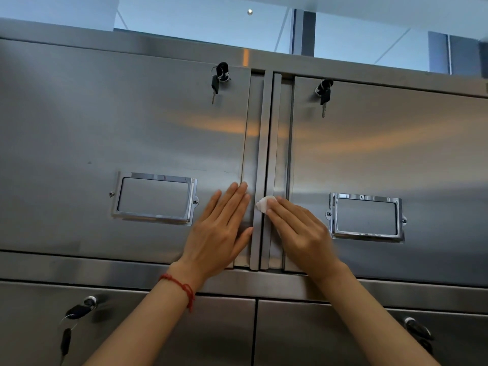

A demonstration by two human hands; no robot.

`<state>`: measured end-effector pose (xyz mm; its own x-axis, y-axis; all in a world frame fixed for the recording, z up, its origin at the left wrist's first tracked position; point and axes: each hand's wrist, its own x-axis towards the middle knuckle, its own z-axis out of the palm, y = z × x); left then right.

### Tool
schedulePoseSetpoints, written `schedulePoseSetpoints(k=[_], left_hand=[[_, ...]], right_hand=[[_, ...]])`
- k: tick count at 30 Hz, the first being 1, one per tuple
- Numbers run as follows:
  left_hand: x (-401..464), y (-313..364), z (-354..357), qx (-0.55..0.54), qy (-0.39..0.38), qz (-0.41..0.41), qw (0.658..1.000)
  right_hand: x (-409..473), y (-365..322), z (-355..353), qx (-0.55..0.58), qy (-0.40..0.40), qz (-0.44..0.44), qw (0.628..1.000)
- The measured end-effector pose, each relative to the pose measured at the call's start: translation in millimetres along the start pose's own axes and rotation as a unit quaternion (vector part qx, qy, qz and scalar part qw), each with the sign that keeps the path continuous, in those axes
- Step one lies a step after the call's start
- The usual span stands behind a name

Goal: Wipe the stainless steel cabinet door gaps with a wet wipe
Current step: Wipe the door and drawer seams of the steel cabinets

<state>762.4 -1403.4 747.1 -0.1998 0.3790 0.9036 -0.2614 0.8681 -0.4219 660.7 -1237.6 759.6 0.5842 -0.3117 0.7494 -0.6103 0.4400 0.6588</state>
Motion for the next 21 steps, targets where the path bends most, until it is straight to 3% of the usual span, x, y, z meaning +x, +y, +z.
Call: schedulePoseSetpoints(k=[9,21], left_hand=[[0,-2,4,0.024,-0.002,0.004,1.000],[3,-1,5,0.031,-0.013,-0.046,0.998]], right_hand=[[0,1,3,0.009,-0.028,0.016,0.999],[11,-5,9,-0.008,0.001,0.058,0.998]])
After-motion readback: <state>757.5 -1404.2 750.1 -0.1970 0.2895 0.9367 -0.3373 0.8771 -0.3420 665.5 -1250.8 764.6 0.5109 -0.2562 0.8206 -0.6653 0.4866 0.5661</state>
